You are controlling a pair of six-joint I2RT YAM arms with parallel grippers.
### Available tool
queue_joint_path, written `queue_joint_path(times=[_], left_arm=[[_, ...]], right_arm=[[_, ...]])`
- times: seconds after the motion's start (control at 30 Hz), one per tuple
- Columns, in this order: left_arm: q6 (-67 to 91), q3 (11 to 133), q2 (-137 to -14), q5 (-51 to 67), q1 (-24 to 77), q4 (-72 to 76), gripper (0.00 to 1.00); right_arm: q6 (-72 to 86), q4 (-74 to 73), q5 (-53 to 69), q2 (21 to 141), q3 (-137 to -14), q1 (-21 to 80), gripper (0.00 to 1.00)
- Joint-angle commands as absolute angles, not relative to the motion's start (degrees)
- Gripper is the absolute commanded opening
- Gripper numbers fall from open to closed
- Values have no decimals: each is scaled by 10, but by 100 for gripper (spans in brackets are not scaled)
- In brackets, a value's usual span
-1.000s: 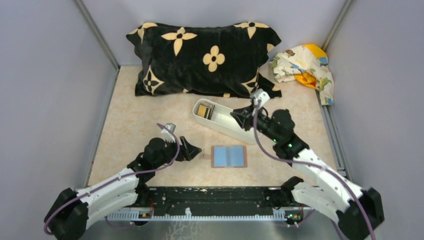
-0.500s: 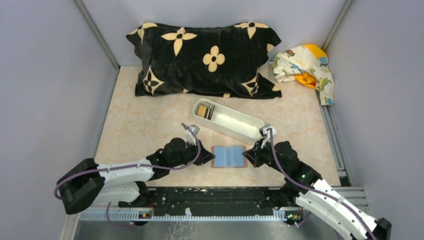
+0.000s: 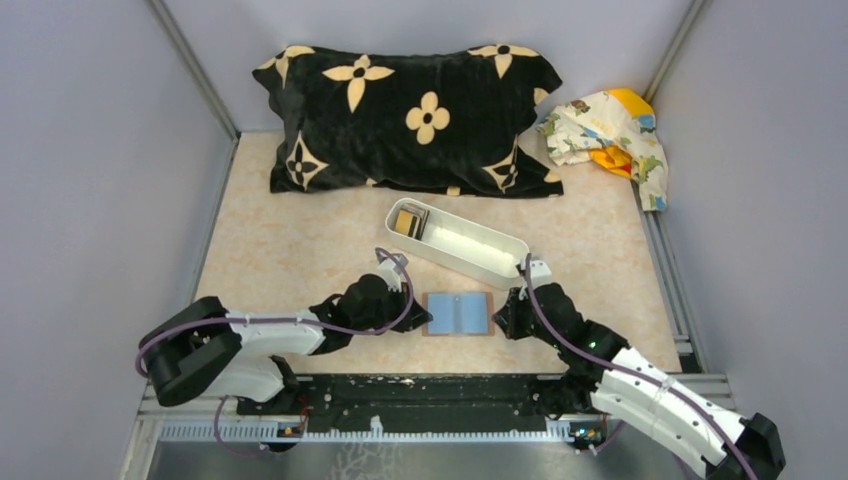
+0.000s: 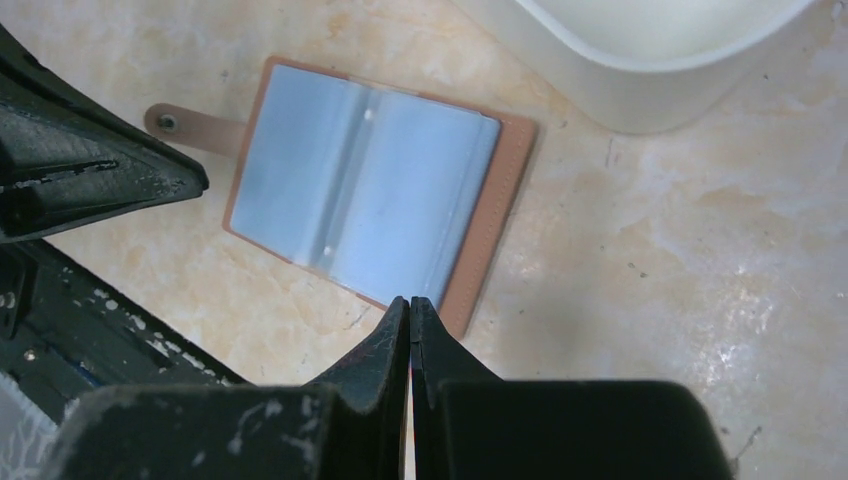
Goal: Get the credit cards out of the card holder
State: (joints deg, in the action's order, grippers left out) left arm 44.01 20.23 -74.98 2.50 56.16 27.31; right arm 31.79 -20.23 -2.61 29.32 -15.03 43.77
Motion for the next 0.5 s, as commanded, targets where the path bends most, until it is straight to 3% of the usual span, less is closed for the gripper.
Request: queue_joint_path(times=[0.0,0.47], left_arm=[[445,214,-782,25,564,276,12],[457,220,-830,36,564,273,12]], right_arm=[[338,-178,-57,306,-142,445,0],[338,-66,-34,425,-104,445,0]])
